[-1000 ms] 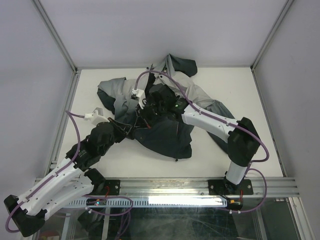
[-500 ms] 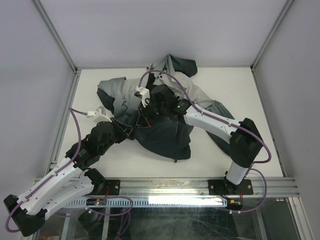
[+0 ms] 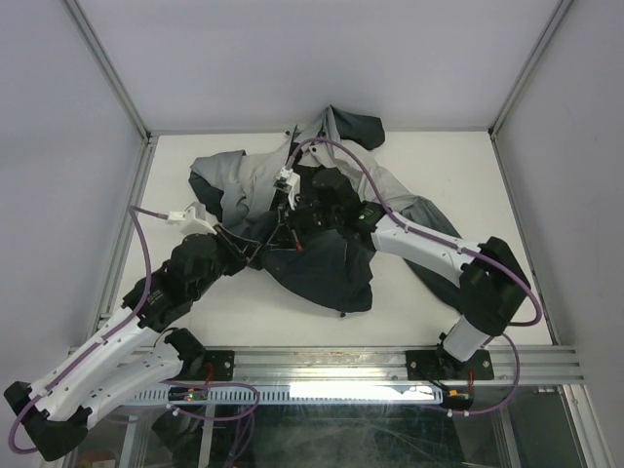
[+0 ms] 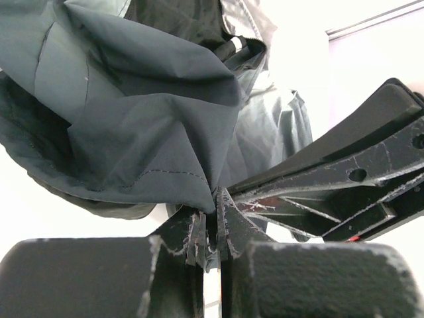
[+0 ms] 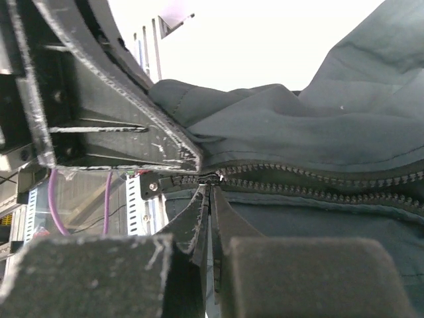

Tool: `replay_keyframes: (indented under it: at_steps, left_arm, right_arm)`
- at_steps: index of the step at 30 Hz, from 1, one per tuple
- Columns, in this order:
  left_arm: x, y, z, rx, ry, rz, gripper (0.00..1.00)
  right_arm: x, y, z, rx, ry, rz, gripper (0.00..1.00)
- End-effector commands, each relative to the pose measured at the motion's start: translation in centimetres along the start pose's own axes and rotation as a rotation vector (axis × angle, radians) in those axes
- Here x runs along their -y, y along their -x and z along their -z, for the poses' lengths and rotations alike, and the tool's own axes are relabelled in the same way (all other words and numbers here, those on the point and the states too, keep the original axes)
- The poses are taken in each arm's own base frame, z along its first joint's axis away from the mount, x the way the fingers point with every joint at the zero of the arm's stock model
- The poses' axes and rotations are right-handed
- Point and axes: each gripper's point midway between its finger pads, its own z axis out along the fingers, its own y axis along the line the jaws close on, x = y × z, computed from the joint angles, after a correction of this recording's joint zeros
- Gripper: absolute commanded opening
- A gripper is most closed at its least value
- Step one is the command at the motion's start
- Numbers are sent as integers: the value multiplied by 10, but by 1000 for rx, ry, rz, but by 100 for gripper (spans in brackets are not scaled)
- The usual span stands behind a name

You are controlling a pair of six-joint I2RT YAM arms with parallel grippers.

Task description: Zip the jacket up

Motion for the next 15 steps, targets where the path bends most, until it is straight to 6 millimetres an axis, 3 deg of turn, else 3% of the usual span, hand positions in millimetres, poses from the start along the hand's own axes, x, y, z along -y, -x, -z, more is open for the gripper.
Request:
replay_keyframes:
  at_steps: [1, 6, 9, 12, 15]
  left_arm:
    - [39, 26, 9, 79, -124, 39, 0]
    - [42, 19, 5, 50, -146, 40, 0]
    - [43, 18, 6, 43, -148, 35, 0]
    - [43, 18, 11, 36, -157, 25, 0]
    - [45, 11, 15, -12, -168, 8, 0]
  right_arm:
    - [-52, 54, 22, 199, 159, 100, 0]
    - [-59, 57, 25, 216, 186, 113, 0]
    - [-45, 53, 22, 202, 118, 106, 0]
    - [11, 38, 22, 141, -143, 82, 0]
    - [92, 13, 45, 81, -479, -26, 0]
